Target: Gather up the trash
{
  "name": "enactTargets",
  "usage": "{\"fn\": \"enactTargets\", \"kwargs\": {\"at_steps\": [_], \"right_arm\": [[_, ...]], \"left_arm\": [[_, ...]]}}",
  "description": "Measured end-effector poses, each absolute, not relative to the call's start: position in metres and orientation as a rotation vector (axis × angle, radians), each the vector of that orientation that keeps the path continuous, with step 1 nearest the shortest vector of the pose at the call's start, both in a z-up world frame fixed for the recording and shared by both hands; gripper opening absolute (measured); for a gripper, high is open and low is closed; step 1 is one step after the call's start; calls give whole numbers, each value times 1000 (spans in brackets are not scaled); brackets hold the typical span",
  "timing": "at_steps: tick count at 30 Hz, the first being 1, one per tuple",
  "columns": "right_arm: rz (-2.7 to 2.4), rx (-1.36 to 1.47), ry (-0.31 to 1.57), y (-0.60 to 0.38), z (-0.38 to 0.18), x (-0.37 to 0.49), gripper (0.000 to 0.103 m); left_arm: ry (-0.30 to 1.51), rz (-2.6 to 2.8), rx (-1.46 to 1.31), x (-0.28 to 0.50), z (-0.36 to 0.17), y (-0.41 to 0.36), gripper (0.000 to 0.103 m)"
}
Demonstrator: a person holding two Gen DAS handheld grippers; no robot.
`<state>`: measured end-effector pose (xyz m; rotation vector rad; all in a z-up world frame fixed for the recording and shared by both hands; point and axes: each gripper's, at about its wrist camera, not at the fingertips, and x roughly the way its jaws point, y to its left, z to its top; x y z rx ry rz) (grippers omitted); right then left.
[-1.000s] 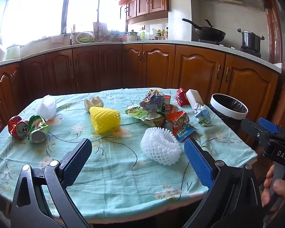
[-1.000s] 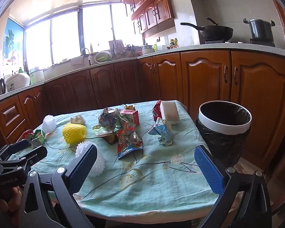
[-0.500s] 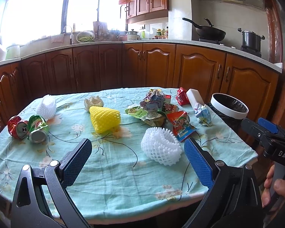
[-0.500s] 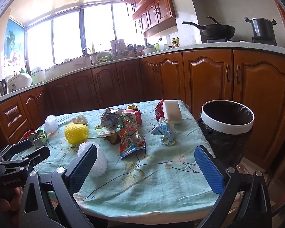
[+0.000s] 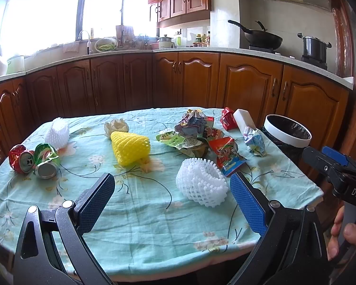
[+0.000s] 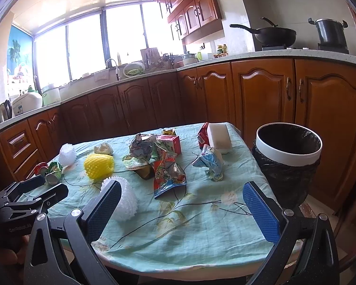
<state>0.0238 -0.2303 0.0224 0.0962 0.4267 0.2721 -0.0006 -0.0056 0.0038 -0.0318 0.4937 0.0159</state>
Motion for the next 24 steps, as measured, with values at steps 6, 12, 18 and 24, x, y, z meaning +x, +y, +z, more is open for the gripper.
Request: {"fn": "enactTargets", "kwargs": {"at_steps": [6,12,18,24], "right_arm": [[284,97,438,-229,20,26,103],[293,99,446,-229,20,29,103],[306,112,469,-230,18,37,103],[342,141,526,-231,12,54,102]], "left_arm": [[505,19,-39,3,1,-1,100],[510,15,-35,3,-1,-4,100],[538,-2,-54,8,-4,-2,100],[586,-27,-69,20,-7,-3,100]]}}
